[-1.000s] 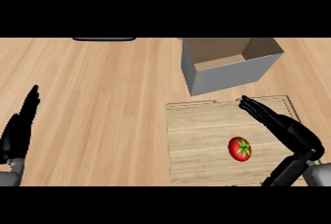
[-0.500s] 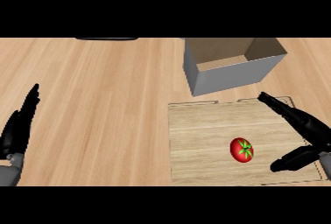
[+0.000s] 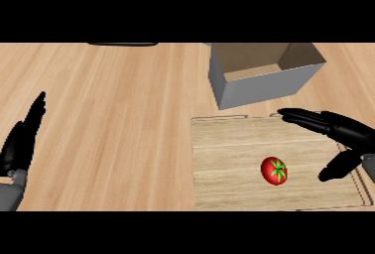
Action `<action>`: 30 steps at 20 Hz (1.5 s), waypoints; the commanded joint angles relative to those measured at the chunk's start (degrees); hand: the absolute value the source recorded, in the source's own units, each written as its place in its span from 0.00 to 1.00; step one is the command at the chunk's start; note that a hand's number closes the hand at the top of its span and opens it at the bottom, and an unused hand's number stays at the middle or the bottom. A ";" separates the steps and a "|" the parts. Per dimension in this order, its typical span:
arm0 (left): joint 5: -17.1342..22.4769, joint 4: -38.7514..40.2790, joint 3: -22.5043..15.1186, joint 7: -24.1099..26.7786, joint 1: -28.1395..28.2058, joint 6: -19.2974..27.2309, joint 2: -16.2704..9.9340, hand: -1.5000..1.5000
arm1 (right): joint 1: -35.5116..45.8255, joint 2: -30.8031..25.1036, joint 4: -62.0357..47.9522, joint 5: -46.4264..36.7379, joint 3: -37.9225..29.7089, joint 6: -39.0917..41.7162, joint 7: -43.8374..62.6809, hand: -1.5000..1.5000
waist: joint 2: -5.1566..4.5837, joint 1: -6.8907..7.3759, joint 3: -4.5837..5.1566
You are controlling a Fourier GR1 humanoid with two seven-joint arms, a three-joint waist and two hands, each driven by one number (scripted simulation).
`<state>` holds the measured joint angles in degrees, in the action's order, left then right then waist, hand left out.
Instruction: Pick the tomato from the tray and place it in the cardboard box
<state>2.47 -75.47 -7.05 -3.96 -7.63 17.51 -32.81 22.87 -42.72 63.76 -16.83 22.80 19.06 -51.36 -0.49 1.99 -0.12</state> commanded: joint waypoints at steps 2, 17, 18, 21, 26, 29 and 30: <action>-1.56 2.13 0.23 1.80 0.07 0.83 1.60 0.50 | 6.75 0.47 -3.25 -8.17 6.20 4.18 -3.78 0.00 | 0.13 -0.50 0.11; -3.31 0.30 6.16 -1.32 0.53 -5.23 1.54 0.50 | 8.45 10.14 -8.77 -19.29 6.68 1.09 -1.00 0.00 | 0.44 -1.58 0.11; -5.98 -2.85 4.37 -1.62 3.24 -1.24 4.45 0.50 | 5.22 9.83 -5.20 -18.99 6.52 1.14 0.73 0.00 | 0.55 -1.74 0.11; -5.00 1.87 6.31 0.83 1.16 -4.43 3.84 0.50 | 7.80 9.43 -7.72 -19.11 5.84 3.70 -2.11 0.00 | 0.46 -1.79 0.12; -5.84 1.82 6.47 0.22 0.95 -3.68 5.48 0.50 | 5.43 6.33 -5.80 -17.41 5.90 4.50 -7.42 0.00 | 0.42 -1.97 0.12; -5.14 -2.20 7.97 -0.55 3.43 -5.36 3.67 0.50 | 5.18 8.73 -1.71 -16.70 6.67 5.55 -3.29 0.00 | 0.56 -1.57 0.11; -6.31 -0.13 7.33 -0.45 1.99 -4.08 4.70 0.50 | 1.93 3.68 3.96 -14.75 6.67 7.69 -5.10 0.00 | 0.69 -2.46 0.15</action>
<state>-2.81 -75.31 0.41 -3.97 -5.71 12.90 -29.01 27.11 -35.54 62.68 -33.65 29.81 19.21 -50.61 0.08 0.02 0.02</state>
